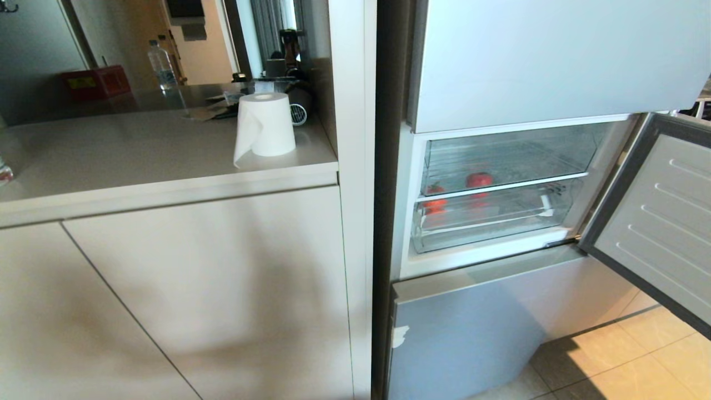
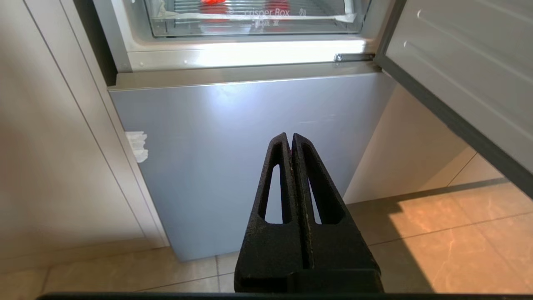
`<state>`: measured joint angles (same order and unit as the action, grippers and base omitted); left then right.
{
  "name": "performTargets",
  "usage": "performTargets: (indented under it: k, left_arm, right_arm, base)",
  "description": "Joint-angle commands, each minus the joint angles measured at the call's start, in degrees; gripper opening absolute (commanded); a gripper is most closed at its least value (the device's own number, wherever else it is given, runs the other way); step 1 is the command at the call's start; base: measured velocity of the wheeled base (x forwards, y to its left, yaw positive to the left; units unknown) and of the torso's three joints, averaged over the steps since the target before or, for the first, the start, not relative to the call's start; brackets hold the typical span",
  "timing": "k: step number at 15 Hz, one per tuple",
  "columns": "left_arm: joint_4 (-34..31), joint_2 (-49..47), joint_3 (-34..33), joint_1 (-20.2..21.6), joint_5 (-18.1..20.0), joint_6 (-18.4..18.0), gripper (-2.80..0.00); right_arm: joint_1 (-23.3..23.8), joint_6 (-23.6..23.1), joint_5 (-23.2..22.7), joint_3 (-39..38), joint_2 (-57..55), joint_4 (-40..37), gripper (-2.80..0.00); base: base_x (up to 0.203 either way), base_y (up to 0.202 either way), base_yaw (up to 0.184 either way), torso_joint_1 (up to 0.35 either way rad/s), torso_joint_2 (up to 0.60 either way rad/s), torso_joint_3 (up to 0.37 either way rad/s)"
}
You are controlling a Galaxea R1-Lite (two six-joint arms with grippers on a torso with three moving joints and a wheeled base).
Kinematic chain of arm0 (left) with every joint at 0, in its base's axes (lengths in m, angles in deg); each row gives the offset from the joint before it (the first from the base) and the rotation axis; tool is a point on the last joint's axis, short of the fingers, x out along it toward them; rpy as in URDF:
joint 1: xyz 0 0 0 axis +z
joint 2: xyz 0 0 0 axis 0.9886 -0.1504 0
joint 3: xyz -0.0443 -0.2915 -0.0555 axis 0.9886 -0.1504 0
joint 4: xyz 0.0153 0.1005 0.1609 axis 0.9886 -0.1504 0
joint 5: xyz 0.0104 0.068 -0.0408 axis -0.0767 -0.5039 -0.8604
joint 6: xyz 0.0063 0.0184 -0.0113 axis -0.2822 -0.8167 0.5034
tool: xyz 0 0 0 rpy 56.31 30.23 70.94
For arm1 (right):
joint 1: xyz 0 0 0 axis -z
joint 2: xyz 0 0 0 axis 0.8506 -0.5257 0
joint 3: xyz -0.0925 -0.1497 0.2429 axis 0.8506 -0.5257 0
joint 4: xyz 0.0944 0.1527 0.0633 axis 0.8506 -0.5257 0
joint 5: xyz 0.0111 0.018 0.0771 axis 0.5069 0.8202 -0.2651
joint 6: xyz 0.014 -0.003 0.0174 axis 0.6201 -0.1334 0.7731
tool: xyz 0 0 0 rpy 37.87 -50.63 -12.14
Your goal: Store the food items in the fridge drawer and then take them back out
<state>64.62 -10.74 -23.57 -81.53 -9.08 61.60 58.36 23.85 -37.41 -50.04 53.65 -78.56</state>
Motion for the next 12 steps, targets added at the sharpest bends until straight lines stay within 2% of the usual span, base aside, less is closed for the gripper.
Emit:
performTargets:
  k: [1, 4, 12]
  left_arm:
    - [0.0, 0.0, 0.0, 0.0, 0.0, 0.0, -2.8]
    - [0.0, 0.0, 0.0, 0.0, 0.0, 0.0, -2.8]
    - [0.0, 0.0, 0.0, 0.0, 0.0, 0.0, -2.8]
  right_arm:
    - [0.0, -0.7, -0.2, -0.1, 0.4, -0.1, -2.8]
    - [0.0, -0.5, -0.1, -0.1, 0.4, -0.1, -2.8]
    - [0.0, -0.2, 0.1, -0.1, 0.4, -0.1, -2.8]
  base:
    - [0.0, 0.0, 0.0, 0.0, 0.0, 0.0]
    - [-0.003, 0.002, -0.07, 0.004, 0.0, 0.002]
    - [0.002, 0.008, -0.176, 0.003, 0.0, 0.002]
